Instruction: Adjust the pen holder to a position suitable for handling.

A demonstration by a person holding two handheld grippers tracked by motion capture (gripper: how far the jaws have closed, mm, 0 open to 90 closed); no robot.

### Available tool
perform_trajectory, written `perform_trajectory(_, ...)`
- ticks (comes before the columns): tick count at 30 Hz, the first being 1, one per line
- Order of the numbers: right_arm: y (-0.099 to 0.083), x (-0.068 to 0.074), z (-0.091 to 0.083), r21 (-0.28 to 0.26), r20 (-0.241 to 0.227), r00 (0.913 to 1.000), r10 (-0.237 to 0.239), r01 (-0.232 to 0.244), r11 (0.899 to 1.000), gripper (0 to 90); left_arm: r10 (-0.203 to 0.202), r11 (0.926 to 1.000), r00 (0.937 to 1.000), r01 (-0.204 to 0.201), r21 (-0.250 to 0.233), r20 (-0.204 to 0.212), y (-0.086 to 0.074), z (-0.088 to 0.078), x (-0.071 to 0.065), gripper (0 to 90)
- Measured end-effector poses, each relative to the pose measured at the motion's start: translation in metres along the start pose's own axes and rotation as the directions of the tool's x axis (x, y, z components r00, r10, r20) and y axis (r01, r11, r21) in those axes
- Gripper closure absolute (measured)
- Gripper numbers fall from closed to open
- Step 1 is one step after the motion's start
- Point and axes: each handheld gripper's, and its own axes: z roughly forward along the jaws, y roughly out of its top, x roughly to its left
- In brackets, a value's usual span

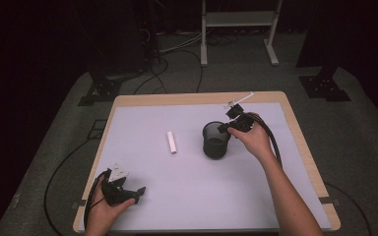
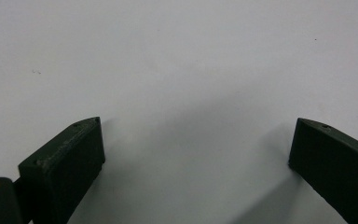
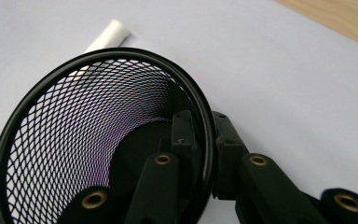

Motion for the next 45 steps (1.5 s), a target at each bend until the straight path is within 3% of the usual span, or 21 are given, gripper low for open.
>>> perform_trajectory(16, -0.015, 0.028, -0.006, 0.026, -0.045, 0.9974, -0.057, 0.058, 0.998, 80.9, 0.002, 1.0, 1.0, -0.002, 0.002, 0.0, 0.0, 0.0, 0.0, 2.4)
perform_trajectory(45, -0.031, 0.071, 0.001, 0.041, -0.155, 0.9789, -0.133, 0.141, 0.989, 80.8, 0.002, 1.0, 1.0, -0.002, 0.0, -0.001, 0.0, 0.0, 0.0, 2.5)
